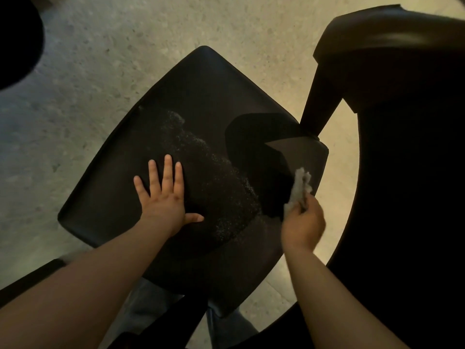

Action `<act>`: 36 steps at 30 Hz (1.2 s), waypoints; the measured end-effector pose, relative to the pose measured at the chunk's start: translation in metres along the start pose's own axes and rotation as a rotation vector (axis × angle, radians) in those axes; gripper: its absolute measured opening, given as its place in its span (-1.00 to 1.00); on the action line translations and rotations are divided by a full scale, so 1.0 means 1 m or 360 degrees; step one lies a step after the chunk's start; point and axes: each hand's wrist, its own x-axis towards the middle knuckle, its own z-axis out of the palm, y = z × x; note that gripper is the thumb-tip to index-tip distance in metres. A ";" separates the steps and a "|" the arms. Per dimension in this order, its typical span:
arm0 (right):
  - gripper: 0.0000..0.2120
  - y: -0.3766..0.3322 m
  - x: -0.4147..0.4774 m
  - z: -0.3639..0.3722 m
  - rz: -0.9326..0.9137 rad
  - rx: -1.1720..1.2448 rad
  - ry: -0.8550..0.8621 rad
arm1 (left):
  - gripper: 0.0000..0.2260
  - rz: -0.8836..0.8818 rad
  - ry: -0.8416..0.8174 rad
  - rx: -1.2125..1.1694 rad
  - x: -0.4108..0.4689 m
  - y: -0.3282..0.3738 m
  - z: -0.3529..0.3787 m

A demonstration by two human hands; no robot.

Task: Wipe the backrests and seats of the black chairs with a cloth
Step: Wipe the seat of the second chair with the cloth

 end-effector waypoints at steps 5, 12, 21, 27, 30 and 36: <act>-0.74 0.022 0.012 0.006 0.0471 0.0021 -0.0105 | 0.18 0.0011 0.0018 0.0000 0.000 -0.001 0.001; -0.69 -0.006 -0.032 0.023 0.0066 0.0231 -0.0240 | 0.19 -0.0003 0.0014 -0.0002 0.000 0.000 0.000; -0.66 -0.028 0.075 0.013 -0.0356 -0.0185 -0.0139 | 0.19 -0.0023 -0.0017 0.0007 0.000 0.002 -0.001; -0.64 -0.021 0.023 0.029 -0.0664 -0.0090 -0.0493 | 0.19 -0.0026 -0.0034 0.0018 0.000 0.002 -0.002; -0.69 -0.022 0.006 0.022 -0.0705 0.0052 -0.0626 | 0.19 -0.0021 -0.0050 0.0001 0.000 0.001 -0.002; -0.64 -0.022 0.059 0.016 -0.0632 -0.0332 -0.0362 | 0.18 -0.0023 -0.0047 0.0002 0.000 0.001 -0.002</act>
